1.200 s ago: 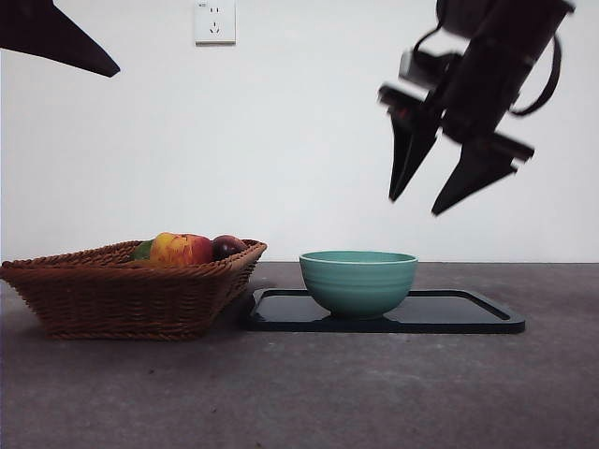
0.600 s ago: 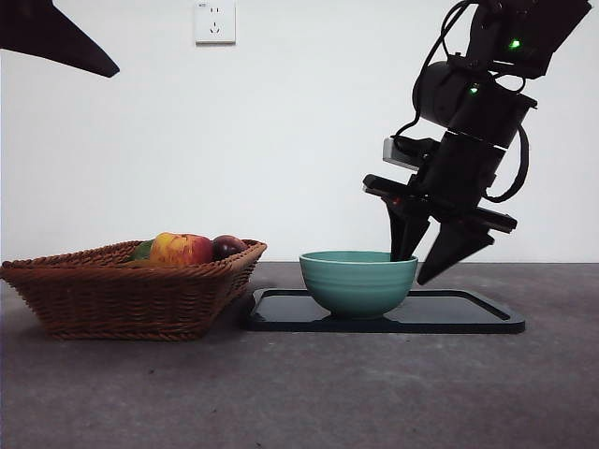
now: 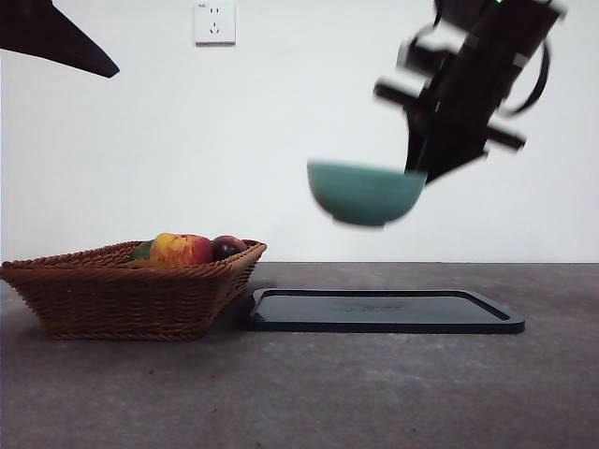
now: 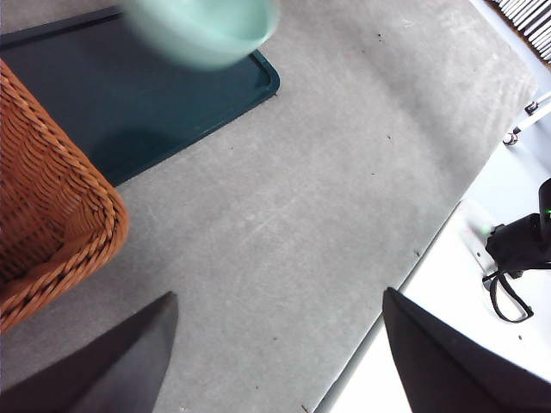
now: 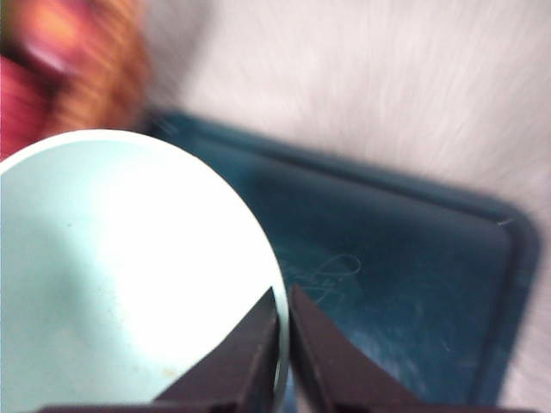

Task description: Pick up the wifruite, put it on the bowl, pick up the plate, put it on desk

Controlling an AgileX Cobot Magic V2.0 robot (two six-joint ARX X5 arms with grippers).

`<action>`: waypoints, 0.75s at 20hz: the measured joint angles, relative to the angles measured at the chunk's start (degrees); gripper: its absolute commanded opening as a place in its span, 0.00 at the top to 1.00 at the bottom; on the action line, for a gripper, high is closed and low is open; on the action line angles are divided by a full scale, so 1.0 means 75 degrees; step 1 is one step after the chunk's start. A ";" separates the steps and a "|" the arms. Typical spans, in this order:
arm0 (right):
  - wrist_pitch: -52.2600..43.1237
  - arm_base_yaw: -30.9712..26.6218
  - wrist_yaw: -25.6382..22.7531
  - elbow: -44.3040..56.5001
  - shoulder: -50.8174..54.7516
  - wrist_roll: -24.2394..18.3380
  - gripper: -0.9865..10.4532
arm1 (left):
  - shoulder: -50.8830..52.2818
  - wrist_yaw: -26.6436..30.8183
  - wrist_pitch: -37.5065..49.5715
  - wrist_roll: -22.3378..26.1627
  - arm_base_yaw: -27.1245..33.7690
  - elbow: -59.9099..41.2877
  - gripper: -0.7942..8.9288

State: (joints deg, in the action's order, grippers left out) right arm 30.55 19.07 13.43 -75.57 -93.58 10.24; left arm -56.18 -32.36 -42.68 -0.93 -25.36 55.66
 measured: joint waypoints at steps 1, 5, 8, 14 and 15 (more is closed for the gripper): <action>0.0277 0.0003 0.0000 -0.0006 0.0294 -0.0035 0.91 | 0.0000 0.0000 -0.0003 0.0000 0.0000 0.0000 0.53; 0.1536 0.0149 -0.0009 -0.0006 0.1454 -0.0306 0.91 | 0.0000 0.0000 -0.0006 0.0000 0.0000 0.0000 0.53; 0.2066 0.0443 -0.0020 0.0017 0.2387 -0.0391 0.91 | 0.0000 0.0000 -0.0006 0.0000 0.0000 0.0000 0.53; 0.1912 0.1090 -0.0396 0.1489 0.3789 -0.0391 0.91 | 0.0000 0.0000 -0.0012 0.0000 0.0000 0.0000 0.53; 0.1766 0.1198 -0.0396 0.1848 0.3850 -0.0361 0.91 | 0.0000 0.0000 -0.0009 0.0000 0.0000 0.0000 0.53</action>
State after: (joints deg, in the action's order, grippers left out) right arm 43.79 28.05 10.46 -61.71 -64.71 7.53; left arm -56.18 -32.36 -42.74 -0.93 -25.36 55.66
